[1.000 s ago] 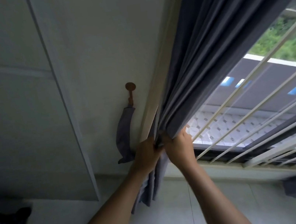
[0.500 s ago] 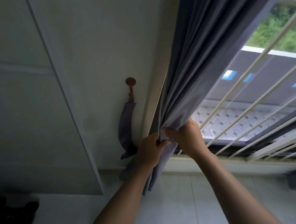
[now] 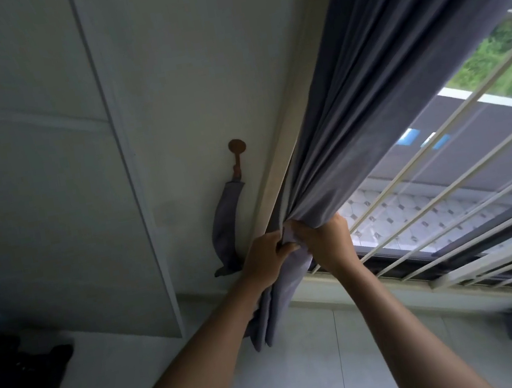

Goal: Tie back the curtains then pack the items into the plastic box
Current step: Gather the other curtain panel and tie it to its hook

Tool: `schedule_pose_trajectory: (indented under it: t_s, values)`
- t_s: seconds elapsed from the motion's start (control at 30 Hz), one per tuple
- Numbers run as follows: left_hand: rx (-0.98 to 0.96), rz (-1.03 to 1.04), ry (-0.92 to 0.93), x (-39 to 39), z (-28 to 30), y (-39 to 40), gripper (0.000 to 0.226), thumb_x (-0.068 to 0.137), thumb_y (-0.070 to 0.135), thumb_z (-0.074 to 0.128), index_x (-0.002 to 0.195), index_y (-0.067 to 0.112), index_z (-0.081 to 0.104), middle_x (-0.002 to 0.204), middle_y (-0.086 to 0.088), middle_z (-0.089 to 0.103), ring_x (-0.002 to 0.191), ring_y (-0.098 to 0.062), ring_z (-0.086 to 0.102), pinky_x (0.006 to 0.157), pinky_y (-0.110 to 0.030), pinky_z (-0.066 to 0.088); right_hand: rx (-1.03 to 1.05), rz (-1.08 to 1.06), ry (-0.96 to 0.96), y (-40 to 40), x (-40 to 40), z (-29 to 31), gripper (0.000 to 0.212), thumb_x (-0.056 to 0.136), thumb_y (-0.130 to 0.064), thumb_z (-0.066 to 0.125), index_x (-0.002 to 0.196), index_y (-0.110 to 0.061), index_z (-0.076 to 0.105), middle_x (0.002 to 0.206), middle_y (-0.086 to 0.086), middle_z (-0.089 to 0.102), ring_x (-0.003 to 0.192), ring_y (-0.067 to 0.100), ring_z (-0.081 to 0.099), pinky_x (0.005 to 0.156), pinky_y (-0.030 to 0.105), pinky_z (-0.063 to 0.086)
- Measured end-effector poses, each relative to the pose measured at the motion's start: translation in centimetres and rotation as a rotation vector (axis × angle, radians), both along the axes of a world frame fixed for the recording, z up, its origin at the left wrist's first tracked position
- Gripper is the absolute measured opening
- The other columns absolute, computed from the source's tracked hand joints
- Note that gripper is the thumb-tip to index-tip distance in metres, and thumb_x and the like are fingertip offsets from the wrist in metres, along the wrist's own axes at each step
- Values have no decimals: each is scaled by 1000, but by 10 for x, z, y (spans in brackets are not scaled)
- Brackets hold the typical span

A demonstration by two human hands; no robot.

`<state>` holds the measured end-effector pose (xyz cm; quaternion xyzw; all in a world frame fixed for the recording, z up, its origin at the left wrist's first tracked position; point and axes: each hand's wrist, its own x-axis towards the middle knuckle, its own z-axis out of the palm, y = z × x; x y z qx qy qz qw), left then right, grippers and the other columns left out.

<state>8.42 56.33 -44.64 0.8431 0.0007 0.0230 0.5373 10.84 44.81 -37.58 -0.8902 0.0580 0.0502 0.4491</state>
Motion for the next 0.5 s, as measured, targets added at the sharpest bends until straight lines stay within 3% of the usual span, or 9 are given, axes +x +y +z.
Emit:
schedule_pose_trajectory:
  t_s: [0.1, 0.23, 0.33, 0.4, 0.5]
  values:
    - [1, 19, 28, -1, -1, 0, 28, 90, 23, 63, 79, -3, 57, 77, -23, 63, 71, -27, 57, 64, -21, 30, 7, -7, -14, 5, -3, 2, 25, 73, -22, 75, 78, -3, 60, 73, 13, 64, 66, 28, 57, 55, 29, 41]
    - [19, 7, 118, -1, 0, 3, 27, 87, 25, 66, 99, 1, 62, 99, -17, 66, 96, -28, 62, 75, -17, 36, 15, -28, -52, 10, -11, 11, 22, 76, -17, 75, 81, 0, 62, 76, 13, 62, 70, 29, 57, 59, 35, 43]
    - [-134, -2, 119, -1, 11, 13, 24, 86, 18, 65, 109, 13, 58, 100, -10, 64, 94, -21, 60, 84, -32, 45, 13, -60, -78, 12, -20, 14, 21, 78, -16, 75, 84, 0, 62, 80, 9, 60, 74, 25, 56, 62, 32, 41]
    - [-188, 241, 33, 1, 12, 31, 31, 82, 10, 62, 112, 12, 57, 99, -5, 60, 87, -21, 58, 81, -34, 47, 17, -82, -59, 12, -22, 14, 21, 78, -20, 74, 80, -6, 60, 81, 9, 63, 77, 28, 60, 65, 37, 47]
    - [-3, 560, -27, 17, 4, 64, 41, 77, -1, 62, 117, -2, 55, 113, -20, 53, 101, -37, 55, 87, -41, 46, 12, -78, -41, 11, -24, 13, 22, 77, -23, 74, 80, -6, 60, 81, 11, 66, 79, 32, 63, 71, 45, 53]
